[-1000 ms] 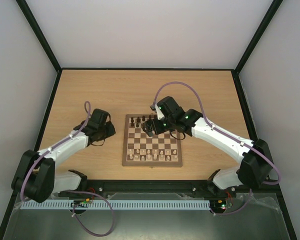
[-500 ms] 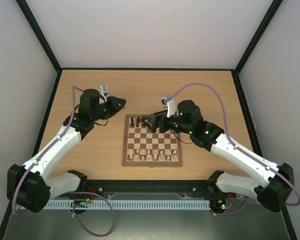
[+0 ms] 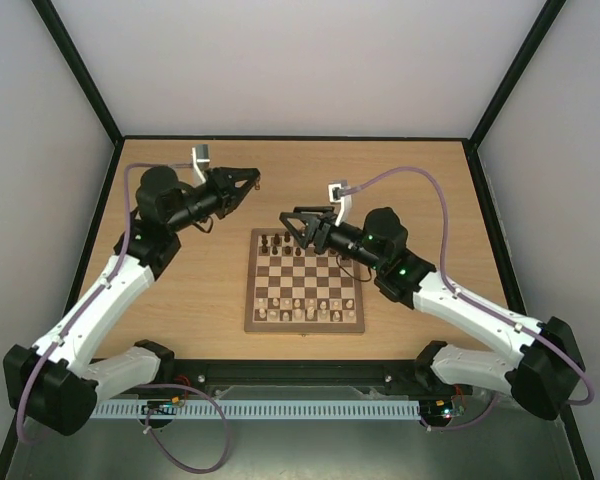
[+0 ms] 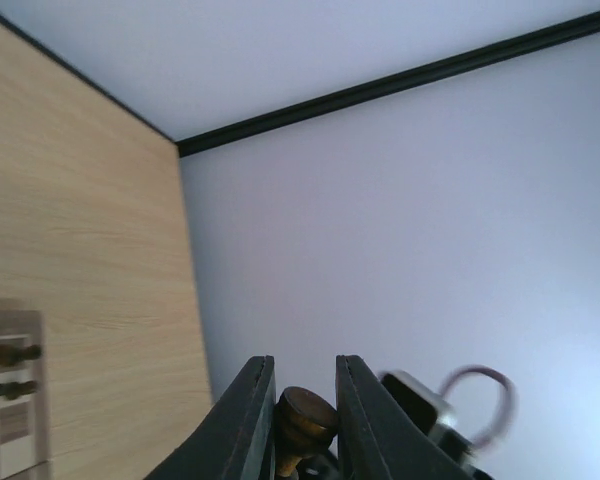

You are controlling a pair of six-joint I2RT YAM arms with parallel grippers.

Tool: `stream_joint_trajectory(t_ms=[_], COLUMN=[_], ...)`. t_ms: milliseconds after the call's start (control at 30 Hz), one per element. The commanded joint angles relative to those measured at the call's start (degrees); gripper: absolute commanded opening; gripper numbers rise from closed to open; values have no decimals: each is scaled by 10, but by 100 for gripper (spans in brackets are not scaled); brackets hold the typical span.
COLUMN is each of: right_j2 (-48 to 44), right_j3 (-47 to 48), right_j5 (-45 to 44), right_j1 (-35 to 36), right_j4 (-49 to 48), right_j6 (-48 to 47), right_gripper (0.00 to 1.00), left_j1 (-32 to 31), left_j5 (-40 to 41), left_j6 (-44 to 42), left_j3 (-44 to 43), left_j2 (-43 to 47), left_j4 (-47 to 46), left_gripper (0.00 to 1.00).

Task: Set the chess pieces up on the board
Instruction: Place the chess piece on the chessboard.

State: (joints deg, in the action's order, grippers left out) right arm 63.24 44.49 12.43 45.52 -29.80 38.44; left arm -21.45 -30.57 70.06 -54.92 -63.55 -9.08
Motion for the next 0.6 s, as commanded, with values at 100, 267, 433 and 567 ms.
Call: stream_joint_trajectory(t_ms=[100, 267, 433, 567], right_j2=[46, 79, 107, 138], right_j3=[26, 48, 79, 110], right_j5=[12, 13, 13, 13], right_j1=[4, 4, 6, 15], right_j4=[-173, -219, -249, -265], right_j6=[60, 80, 85, 83], right_gripper=[55, 55, 55, 55], left_j1=[4, 2, 1, 1], left_j5=[-23, -9, 23, 52], left_j6=[114, 158, 187, 209], left_j3=[7, 16, 36, 51], left_j2=[55, 63, 74, 75], left_j4=[-108, -140, -167, -182], left_gripper=[7, 7, 7, 8])
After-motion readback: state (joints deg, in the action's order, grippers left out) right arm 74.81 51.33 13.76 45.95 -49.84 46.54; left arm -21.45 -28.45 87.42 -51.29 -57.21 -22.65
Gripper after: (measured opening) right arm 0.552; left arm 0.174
